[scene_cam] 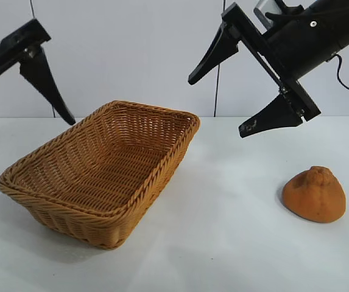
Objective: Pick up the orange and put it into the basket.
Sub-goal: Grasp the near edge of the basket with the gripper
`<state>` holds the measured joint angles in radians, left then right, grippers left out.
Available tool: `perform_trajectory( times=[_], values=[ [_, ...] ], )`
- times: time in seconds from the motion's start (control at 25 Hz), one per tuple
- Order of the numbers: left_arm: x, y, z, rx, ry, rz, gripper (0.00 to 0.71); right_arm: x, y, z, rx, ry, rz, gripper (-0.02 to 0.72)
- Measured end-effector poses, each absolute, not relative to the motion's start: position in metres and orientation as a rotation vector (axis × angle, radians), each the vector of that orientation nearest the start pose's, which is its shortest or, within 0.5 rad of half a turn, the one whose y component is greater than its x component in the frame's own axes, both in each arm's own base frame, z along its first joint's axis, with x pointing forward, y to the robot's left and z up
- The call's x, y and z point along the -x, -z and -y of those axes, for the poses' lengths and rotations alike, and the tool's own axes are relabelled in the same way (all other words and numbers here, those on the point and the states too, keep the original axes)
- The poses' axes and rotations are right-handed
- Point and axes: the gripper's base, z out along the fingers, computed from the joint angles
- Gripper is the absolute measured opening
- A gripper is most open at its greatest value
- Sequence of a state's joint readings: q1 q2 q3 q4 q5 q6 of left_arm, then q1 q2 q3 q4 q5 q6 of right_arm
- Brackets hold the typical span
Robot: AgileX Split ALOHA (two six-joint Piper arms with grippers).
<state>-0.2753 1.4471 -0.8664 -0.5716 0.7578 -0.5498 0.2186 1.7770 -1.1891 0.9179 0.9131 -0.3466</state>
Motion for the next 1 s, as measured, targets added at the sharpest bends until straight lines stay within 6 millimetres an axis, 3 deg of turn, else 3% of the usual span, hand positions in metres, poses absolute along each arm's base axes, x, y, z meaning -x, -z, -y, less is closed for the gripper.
perform_trajectory(
  times=[0.16, 0.44, 0.6, 1.0],
  values=[
    [-0.247, -0.223, 0.103, 1.056, 0.804, -2.733, 0.667, -0.333, -0.225, -0.133, 0.049, -1.084, -2.747, 0.694],
    [-0.236, -0.211, 0.124, 1.105, 0.764, -2.687, 0.667, -0.333, -0.225, -0.133, 0.049, -1.084, -2.747, 0.694],
    [-0.241, -0.206, 0.122, 1.184, 0.687, -2.603, 0.650, -0.333, -0.225, -0.133, 0.049, -1.084, -2.747, 0.694],
    [-0.261, -0.155, 0.127, 1.280, 0.555, -2.610, 0.643, -0.333, -0.225, -0.133, 0.047, -1.084, -2.746, 0.694]
  ],
)
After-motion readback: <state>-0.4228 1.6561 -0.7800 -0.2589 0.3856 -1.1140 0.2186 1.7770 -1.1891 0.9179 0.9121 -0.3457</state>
